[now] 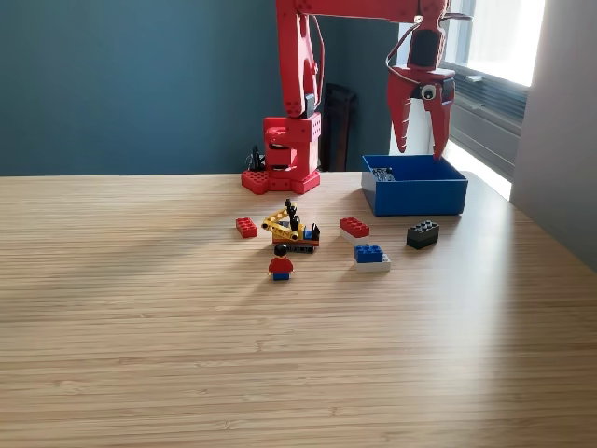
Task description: Grasp a lego block and put it in the bin.
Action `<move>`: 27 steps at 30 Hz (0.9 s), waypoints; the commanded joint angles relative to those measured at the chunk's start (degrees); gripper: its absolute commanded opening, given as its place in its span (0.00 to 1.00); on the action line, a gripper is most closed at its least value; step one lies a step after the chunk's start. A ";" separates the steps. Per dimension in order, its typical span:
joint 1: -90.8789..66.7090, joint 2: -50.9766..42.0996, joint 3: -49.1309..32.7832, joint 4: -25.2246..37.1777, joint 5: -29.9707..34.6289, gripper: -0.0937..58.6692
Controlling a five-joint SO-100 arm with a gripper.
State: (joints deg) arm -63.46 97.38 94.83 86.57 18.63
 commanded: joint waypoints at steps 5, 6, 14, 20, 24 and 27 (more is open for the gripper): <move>22.24 5.10 -4.66 0.62 1.23 0.00; 25.49 5.10 -5.45 0.53 0.79 0.00; 42.98 5.10 -8.70 -2.81 -3.87 0.00; 47.29 5.10 -8.17 -3.08 -5.62 0.00; 50.63 5.10 -6.24 -4.39 -7.29 0.00; 53.26 5.10 -5.10 -6.15 -8.35 0.00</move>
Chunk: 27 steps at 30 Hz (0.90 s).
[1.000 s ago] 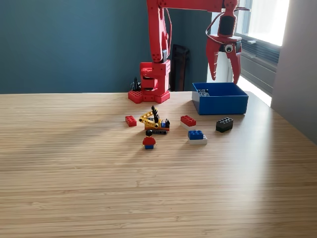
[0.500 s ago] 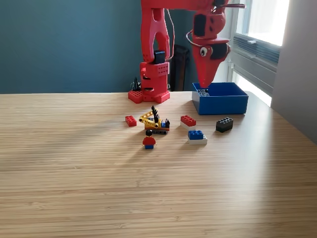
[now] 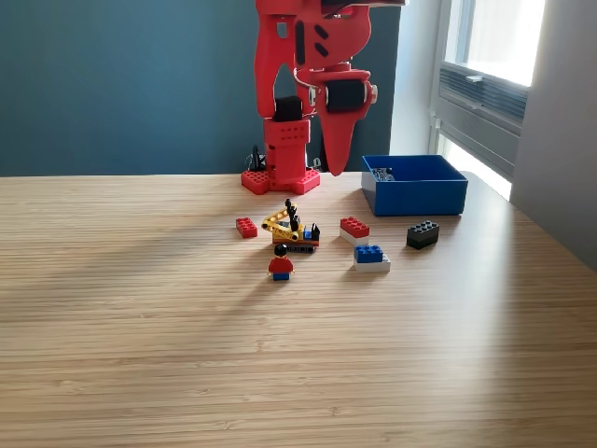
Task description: Grasp a lego block and put it in the bin.
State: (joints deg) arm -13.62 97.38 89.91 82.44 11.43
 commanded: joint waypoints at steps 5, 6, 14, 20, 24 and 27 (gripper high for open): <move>5.98 5.10 0.97 -3.08 -2.64 0.00; 6.33 5.10 1.14 -3.25 -2.99 0.00; 10.90 5.10 3.52 -5.89 -5.27 0.00; 12.39 5.10 4.83 -5.80 -6.33 0.00; 12.83 5.19 6.50 -5.71 -7.65 0.00; 13.18 5.62 7.21 -5.71 -8.35 0.00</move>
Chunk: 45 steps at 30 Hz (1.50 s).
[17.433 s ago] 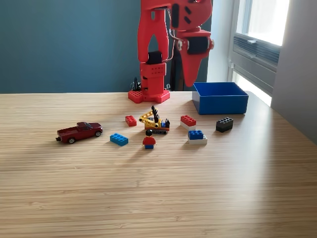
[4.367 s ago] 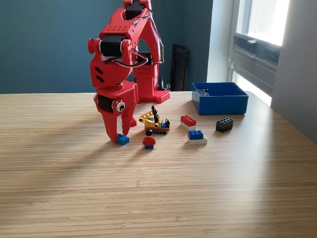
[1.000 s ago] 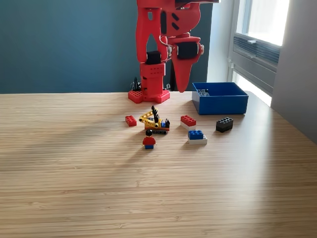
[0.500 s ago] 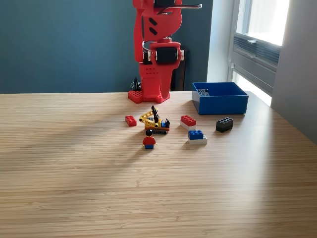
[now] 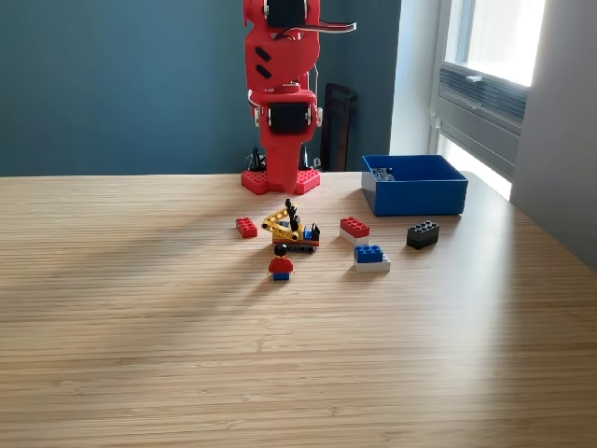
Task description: Grasp a lego block and put it in the bin.
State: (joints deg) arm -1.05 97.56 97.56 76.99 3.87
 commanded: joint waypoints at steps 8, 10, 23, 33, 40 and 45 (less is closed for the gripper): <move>2.29 5.71 -5.89 4.75 -3.78 0.00; 3.34 5.80 -8.35 6.68 -3.96 0.00; 14.77 5.98 -4.31 10.90 -7.47 0.00; 21.18 5.98 -2.64 10.72 -9.76 0.00; 21.18 5.98 -3.87 10.46 -10.02 0.00; 21.18 5.89 -5.27 10.28 -10.20 0.00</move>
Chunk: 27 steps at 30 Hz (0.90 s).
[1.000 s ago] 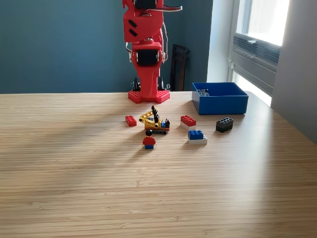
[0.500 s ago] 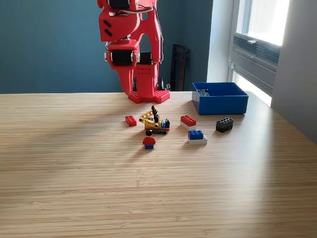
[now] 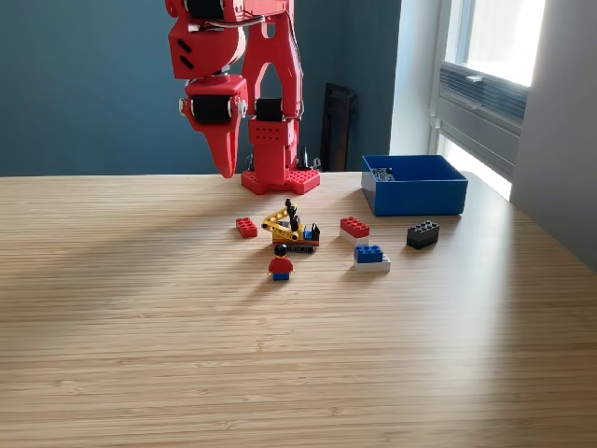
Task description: Grasp a lego block and put it in the bin.
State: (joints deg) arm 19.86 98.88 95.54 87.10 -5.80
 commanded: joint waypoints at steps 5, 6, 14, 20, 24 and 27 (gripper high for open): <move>0.26 4.13 -3.52 -0.44 -1.58 0.01; 0.26 4.04 -3.78 -0.88 -1.58 0.02; -1.05 3.60 -11.78 -1.76 -2.11 0.47; -4.83 3.16 -16.70 -3.34 -0.70 0.38; -7.73 1.23 -14.06 -6.68 -0.44 0.36; -8.96 -4.22 -15.38 -7.29 -0.44 0.36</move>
State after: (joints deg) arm 12.04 96.42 82.88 80.95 -6.77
